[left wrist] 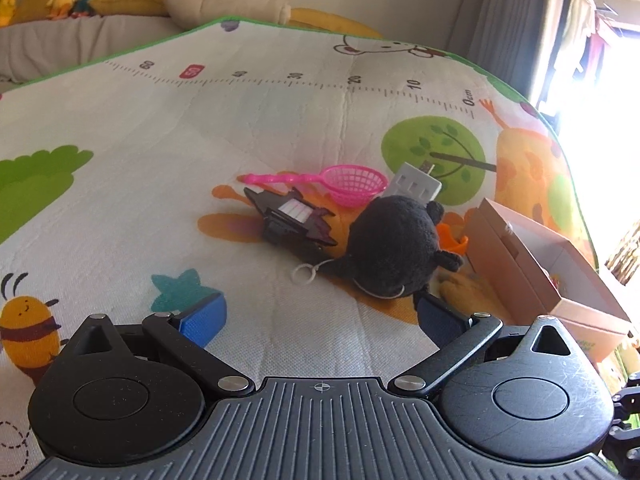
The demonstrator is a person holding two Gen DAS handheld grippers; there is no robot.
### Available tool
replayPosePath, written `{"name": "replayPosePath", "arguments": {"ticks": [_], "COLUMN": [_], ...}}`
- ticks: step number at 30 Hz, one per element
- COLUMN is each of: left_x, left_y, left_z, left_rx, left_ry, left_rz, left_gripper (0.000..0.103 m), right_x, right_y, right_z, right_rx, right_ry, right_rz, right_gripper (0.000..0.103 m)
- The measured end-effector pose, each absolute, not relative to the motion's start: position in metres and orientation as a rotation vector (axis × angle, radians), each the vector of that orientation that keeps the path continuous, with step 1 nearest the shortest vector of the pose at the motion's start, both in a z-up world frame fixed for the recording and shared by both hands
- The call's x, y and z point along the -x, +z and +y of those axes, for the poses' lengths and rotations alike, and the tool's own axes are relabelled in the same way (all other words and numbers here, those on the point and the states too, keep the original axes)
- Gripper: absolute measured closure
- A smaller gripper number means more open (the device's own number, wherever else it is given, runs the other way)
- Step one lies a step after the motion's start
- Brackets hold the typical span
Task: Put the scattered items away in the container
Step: 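Grasp the silver tin with the right tool while the left tool nears the yellow pouch, then grasp the yellow knitted pouch with the left tool while the right tool holds the tin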
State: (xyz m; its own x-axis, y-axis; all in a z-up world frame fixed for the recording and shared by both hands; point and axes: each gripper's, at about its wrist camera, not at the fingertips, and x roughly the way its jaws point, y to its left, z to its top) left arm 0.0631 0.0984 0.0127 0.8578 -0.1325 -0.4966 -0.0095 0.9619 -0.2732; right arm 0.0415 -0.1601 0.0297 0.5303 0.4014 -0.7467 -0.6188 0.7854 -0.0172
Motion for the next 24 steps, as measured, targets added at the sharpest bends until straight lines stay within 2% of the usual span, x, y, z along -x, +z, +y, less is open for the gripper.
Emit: {"name": "replayPosePath", "arguments": {"ticks": [6,8,10,13,14,15,16,18,20,24], "left_x": [-0.07,-0.076,-0.086,-0.102,-0.107,-0.11,-0.114,-0.117,-0.118,-0.117], "left_y": [0.033,0.037,0.036,0.031,0.029,0.025,0.022,0.015,0.011,0.008], "left_z": [0.037,0.014,-0.005,-0.022,-0.026,-0.03,-0.032,-0.034,-0.035,-0.048], "left_rx": [0.027,-0.094,-0.203,-0.289,-0.306,-0.328,-0.346,-0.377,-0.407,-0.503], "left_ry": [-0.305,-0.311,-0.314,-0.378,-0.4,-0.417,-0.42,-0.424,-0.437,-0.48], "left_rz": [0.576,0.561,0.543,0.569,0.583,0.599,0.615,0.606,0.586,0.543], "left_gripper": [0.0,0.0,0.0,0.001,0.011,0.038,0.046,0.039,0.036,0.038], "right_x": [-0.037,-0.039,-0.036,-0.03,-0.03,-0.029,-0.029,-0.029,-0.027,-0.024], "right_y": [0.033,0.028,0.022,0.013,0.01,0.008,0.006,0.002,0.0,-0.004], "right_z": [-0.194,-0.205,-0.213,-0.222,-0.225,-0.228,-0.231,-0.237,-0.241,-0.238], "right_rx": [0.266,0.227,0.201,0.176,0.164,0.151,0.139,0.116,0.096,0.097], "right_ry": [0.484,0.454,0.426,0.402,0.397,0.394,0.392,0.386,0.391,0.413], "right_rz": [0.742,0.744,0.734,0.724,0.727,0.73,0.733,0.736,0.722,0.698], "right_gripper": [0.091,0.084,0.072,0.066,0.065,0.063,0.061,0.057,0.053,0.037]}}
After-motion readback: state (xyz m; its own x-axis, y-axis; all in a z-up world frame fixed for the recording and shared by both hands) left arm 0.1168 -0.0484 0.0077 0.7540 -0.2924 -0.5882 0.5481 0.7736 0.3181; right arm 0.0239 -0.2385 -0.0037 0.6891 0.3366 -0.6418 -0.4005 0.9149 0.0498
